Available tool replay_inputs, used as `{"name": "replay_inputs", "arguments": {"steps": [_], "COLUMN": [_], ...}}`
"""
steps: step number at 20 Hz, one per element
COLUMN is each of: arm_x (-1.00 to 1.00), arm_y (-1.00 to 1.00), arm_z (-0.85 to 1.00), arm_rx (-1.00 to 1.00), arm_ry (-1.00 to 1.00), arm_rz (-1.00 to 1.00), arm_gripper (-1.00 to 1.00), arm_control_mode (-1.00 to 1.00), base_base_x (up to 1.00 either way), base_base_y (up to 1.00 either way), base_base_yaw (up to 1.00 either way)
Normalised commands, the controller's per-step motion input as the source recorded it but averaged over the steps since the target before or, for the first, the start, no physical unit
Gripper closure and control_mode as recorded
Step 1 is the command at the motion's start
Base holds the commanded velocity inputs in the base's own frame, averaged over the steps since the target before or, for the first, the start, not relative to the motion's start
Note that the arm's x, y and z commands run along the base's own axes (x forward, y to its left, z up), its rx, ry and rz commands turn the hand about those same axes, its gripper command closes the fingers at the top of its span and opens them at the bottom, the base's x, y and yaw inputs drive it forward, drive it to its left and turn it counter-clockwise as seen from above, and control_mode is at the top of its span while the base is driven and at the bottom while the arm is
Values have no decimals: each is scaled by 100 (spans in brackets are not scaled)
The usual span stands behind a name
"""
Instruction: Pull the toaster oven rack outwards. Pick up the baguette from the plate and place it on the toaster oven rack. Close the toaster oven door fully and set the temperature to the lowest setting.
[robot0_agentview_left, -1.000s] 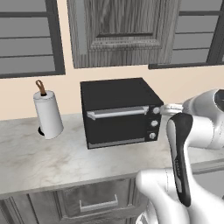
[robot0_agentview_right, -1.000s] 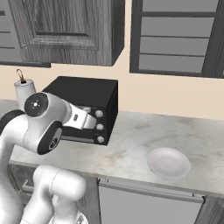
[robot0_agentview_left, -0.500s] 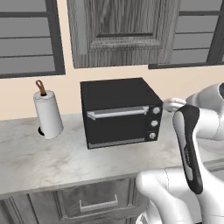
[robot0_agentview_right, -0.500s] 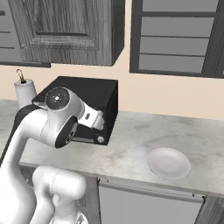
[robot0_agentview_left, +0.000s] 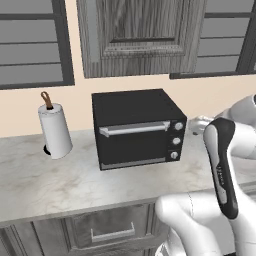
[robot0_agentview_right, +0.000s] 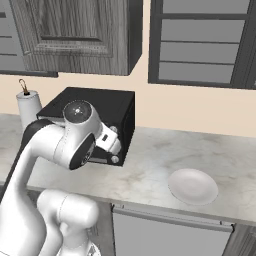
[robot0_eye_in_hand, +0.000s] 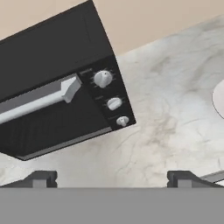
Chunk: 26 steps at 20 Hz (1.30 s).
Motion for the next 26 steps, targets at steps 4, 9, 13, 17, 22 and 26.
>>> {"name": "replay_inputs", "arguments": {"steps": [4,9,13,17,22,26], "arm_x": [-100,-100,-57,0,20,0], "arm_y": [-38,-7,9,5,52,63], "arm_z": [-100,-100,-78,-22,-46,0], "arm_rx": [0,0,-1,0,1,16], "arm_ry": [-16,-26,-50,-4,-40,-59], "arm_rz": [15,22,47,68,43,-1], "arm_gripper": [-100,-100,-100,-100,-100,-100], "arm_control_mode": [-100,-100,-100,-100,-100,-100], "base_base_x": [0,0,0,0,0,0], "base_base_y": [0,0,0,0,0,0], "base_base_yaw": [0,0,0,0,0,0]}}
